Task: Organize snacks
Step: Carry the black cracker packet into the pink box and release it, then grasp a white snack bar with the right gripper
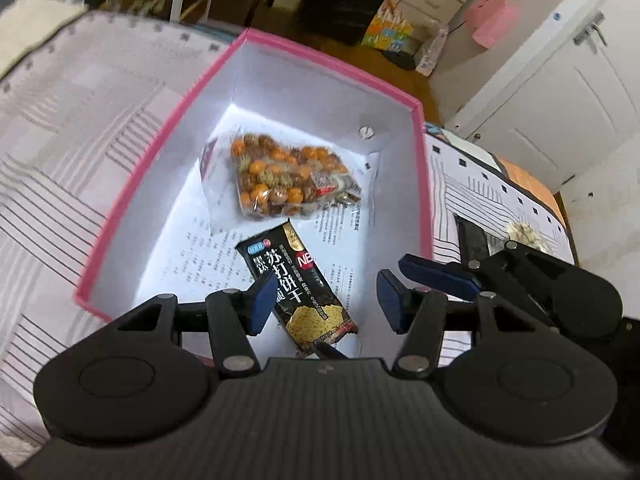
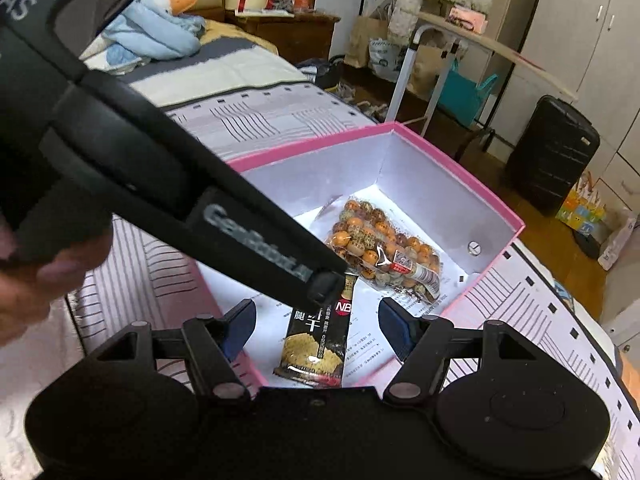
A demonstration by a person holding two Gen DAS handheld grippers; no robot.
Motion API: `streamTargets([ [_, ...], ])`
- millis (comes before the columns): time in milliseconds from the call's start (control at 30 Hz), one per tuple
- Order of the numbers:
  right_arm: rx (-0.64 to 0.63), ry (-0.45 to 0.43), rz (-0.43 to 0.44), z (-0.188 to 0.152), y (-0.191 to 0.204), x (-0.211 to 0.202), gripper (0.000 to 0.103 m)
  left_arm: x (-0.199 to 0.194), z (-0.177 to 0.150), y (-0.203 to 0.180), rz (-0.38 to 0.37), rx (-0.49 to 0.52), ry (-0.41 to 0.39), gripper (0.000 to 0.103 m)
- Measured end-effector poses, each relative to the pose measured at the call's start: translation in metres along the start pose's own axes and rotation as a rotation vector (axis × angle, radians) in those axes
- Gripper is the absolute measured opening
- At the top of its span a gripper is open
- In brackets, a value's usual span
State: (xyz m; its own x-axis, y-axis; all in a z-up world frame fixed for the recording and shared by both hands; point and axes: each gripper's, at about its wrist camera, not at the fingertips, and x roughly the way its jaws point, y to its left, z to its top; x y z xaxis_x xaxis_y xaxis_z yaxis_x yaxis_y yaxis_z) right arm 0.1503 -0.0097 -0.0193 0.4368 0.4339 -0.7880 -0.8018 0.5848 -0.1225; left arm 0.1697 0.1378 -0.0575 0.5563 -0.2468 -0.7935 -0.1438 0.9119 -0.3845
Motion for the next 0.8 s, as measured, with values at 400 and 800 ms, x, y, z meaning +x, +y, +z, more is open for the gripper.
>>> streamTargets([
  [400, -0.003, -0.023, 0.017, -0.026, -0.016, -0.065, 0.076, -0.067, -0.019, -0.054, -0.022, 0.181, -0.062, 0.054],
  [800, 0.232, -0.015, -0.080, -0.112, -0.112, -0.147, 0.077, -0.067, -0.035, -0.122, -0.086, 0.326, -0.047, 0.055],
])
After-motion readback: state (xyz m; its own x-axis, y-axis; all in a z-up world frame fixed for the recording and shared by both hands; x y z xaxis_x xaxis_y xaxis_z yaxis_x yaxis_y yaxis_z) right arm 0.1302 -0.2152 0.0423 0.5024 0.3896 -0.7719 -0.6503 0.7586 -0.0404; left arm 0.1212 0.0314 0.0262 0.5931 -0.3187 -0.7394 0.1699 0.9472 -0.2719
